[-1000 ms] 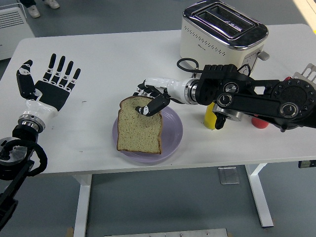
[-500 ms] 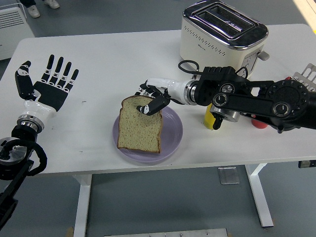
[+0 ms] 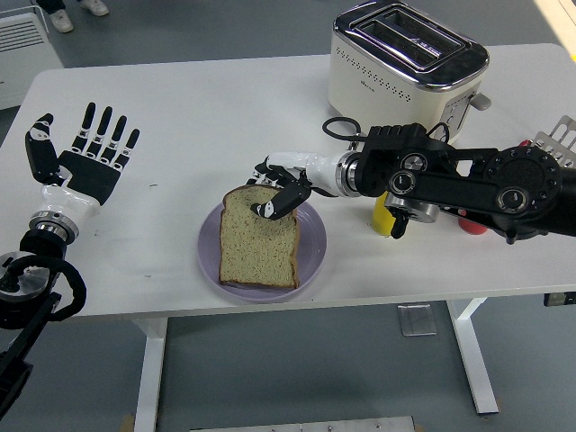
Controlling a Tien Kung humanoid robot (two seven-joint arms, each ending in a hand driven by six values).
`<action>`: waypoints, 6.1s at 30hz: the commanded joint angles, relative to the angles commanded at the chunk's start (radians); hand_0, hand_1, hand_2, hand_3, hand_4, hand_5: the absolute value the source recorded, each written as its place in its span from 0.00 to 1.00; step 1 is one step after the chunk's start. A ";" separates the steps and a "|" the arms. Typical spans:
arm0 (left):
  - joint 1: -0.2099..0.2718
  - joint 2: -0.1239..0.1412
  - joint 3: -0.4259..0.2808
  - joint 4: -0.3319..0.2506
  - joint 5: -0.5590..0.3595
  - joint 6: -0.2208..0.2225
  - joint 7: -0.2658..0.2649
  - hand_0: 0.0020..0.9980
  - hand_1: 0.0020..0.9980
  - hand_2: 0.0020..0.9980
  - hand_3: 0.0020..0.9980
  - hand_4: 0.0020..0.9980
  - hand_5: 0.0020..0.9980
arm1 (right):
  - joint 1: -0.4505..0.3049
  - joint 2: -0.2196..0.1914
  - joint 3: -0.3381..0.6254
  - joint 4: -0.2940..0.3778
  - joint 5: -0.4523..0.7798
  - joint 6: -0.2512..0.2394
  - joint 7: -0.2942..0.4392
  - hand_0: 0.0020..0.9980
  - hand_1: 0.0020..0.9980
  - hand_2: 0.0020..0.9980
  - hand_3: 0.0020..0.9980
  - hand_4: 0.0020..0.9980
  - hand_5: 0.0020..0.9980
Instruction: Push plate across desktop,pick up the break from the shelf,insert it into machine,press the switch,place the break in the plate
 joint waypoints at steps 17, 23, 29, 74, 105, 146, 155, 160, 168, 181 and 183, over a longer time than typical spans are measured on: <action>0.001 -0.006 -0.008 0.033 0.019 -0.001 -0.003 0.82 0.75 0.73 0.69 0.63 1.00 | 0.002 -0.007 -0.008 -0.023 -0.068 0.000 0.004 0.34 0.53 0.55 0.53 0.75 0.29; 0.000 -0.006 -0.006 0.035 0.019 -0.001 -0.005 0.83 0.75 0.73 0.69 0.63 1.00 | 0.005 -0.013 -0.005 -0.034 -0.112 -0.022 0.020 0.35 0.54 0.55 0.53 0.74 0.30; -0.003 -0.007 -0.004 0.035 0.020 -0.001 -0.005 0.83 0.75 0.73 0.69 0.63 1.00 | 0.006 -0.018 0.004 -0.047 -0.138 -0.032 0.029 0.36 0.54 0.56 0.53 0.74 0.30; 0.011 0.002 -0.030 -0.091 0.000 0.019 -0.007 0.83 0.75 0.72 0.69 0.64 1.00 | -0.461 -0.251 0.754 0.303 0.213 -0.408 0.338 0.67 0.62 0.57 0.54 0.72 0.31; -0.015 0.016 -0.057 -0.243 -0.116 0.073 -0.003 0.82 0.75 0.72 0.69 0.63 1.00 | -0.748 -0.241 0.987 0.363 0.822 -0.391 0.519 0.78 0.72 0.66 0.64 0.72 0.42; -0.013 0.014 -0.027 -0.239 -0.169 0.073 0.020 0.82 0.75 0.72 0.69 0.64 1.00 | -0.833 -0.195 1.030 0.413 0.814 -0.399 0.501 0.79 0.72 0.67 0.64 0.72 0.47; -0.006 0.007 -0.047 -0.238 -0.171 0.074 0.018 0.82 0.75 0.72 0.69 0.64 1.00 | -0.835 -0.193 1.027 0.413 0.815 -0.401 0.501 0.79 0.72 0.67 0.64 0.71 0.47; -0.006 0.006 -0.050 -0.238 -0.172 0.074 0.019 0.82 0.75 0.72 0.69 0.64 1.00 | -0.837 -0.190 1.028 0.416 0.813 -0.402 0.501 0.79 0.72 0.67 0.64 0.71 0.47; -0.005 0.003 -0.052 -0.228 -0.169 0.075 0.019 0.82 0.75 0.72 0.69 0.64 1.00 | -0.835 -0.189 1.022 0.412 0.811 -0.403 0.499 0.79 0.72 0.67 0.64 0.71 0.47; -0.023 0.007 -0.047 -0.227 -0.172 0.074 0.021 0.82 0.75 0.72 0.69 0.64 1.00 | -0.833 -0.194 1.041 0.415 0.809 -0.410 0.502 0.79 0.72 0.67 0.64 0.71 0.46; -0.025 0.007 -0.046 -0.226 -0.171 0.074 0.022 0.82 0.75 0.72 0.69 0.64 1.00 | -0.834 -0.194 1.043 0.415 0.808 -0.411 0.503 0.79 0.72 0.67 0.64 0.70 0.46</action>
